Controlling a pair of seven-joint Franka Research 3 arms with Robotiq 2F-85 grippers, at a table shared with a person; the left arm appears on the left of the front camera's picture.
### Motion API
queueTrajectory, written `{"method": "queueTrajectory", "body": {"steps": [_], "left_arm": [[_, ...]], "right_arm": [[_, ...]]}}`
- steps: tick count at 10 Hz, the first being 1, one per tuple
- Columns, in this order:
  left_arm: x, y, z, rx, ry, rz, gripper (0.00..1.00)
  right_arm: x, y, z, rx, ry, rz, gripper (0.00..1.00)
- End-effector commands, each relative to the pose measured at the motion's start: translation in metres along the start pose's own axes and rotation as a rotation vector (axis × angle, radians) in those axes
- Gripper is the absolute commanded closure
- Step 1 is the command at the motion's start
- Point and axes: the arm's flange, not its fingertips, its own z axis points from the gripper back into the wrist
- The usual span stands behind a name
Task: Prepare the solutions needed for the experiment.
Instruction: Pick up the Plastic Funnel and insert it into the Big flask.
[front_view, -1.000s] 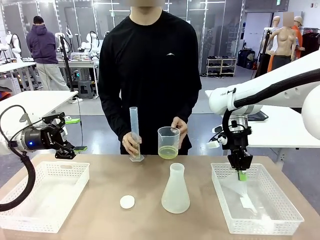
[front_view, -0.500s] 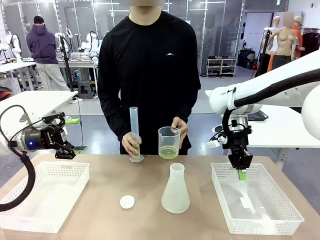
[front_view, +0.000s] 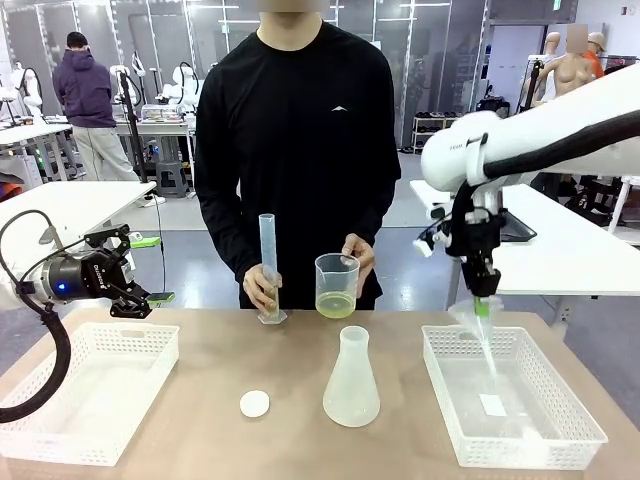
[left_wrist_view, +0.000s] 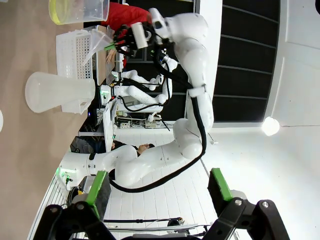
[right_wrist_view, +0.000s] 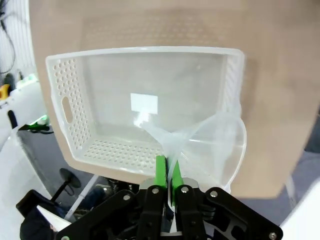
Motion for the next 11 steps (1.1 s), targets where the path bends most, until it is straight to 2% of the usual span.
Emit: {"method": "queueTrajectory", "body": {"steps": [1,3,6,8,11], "left_arm": [[-0.002,-0.001,0.000,-0.002,0.001,-0.009,0.00],[-0.002,-0.001,0.000,-0.002,0.001,-0.009,0.00],[-0.002,-0.001,0.000,-0.002,0.001,-0.009,0.00],[-0.002,-0.001,0.000,-0.002,0.001,-0.009,0.00],[-0.002,-0.001,0.000,-0.002,0.001,-0.009,0.00]], "right_arm": [[-0.002,0.052,0.016,-0.191,0.047,-0.086,1.00],[-0.004,0.095,0.051,-0.363,0.055,-0.122,1.00],[-0.004,0.154,0.078,-0.601,0.046,-0.183,1.00],[-0.003,0.173,0.081,-0.678,0.018,-0.197,1.00],[-0.007,0.174,0.081,-0.713,-0.029,-0.216,1.00]]}}
